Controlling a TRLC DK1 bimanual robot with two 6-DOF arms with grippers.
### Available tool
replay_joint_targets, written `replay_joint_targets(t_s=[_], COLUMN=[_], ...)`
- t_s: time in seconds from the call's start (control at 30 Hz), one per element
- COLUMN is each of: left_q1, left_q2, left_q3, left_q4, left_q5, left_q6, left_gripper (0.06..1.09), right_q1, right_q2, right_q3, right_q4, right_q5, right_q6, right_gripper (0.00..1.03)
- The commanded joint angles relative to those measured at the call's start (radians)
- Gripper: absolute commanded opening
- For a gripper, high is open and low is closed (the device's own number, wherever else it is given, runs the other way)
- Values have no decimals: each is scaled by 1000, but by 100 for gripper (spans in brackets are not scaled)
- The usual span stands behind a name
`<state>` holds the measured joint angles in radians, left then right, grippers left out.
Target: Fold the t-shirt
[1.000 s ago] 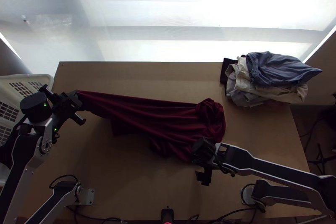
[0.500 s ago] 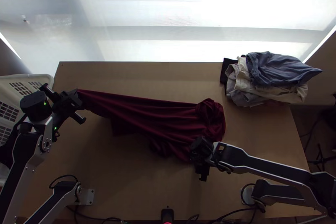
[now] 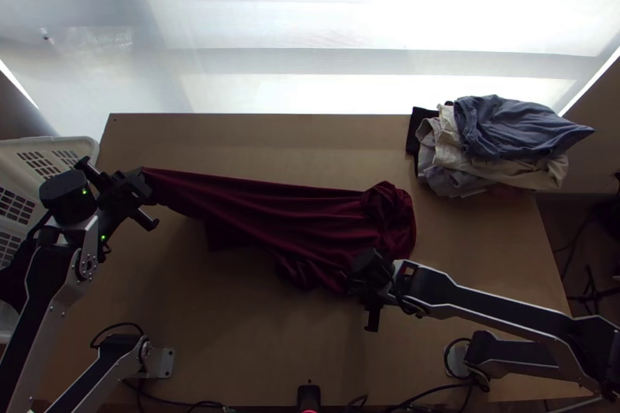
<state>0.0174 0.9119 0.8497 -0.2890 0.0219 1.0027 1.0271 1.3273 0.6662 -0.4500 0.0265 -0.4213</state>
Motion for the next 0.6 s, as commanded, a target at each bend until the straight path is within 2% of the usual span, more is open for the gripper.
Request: replay_joint_targets(t_s=[0.0,0.2,0.3,0.43,0.57], left_q1=[23,26,16,18,13], left_q2=[-7,1,-18,-42,-51], left_q3=[11,223,327,471,597], left_q4=[4,-240,-374,-504,-552], left_q5=[9,99,133,165,174], left_q6=[-16,-259,-325,-377,-447], left_gripper=[10,10,10,10,10], right_q1=[-9,-128,-183,-246,-303], right_q2=[-82,-214,-269,-329,-382], right_q3=[116,388,518,693,780], right_q4=[-151,-415,-533,-621,-622], right_q5=[-83,-226,-273,-310,-310], right_q6=[12,85,93,102,101], right_gripper=[3,3,3,3,3])
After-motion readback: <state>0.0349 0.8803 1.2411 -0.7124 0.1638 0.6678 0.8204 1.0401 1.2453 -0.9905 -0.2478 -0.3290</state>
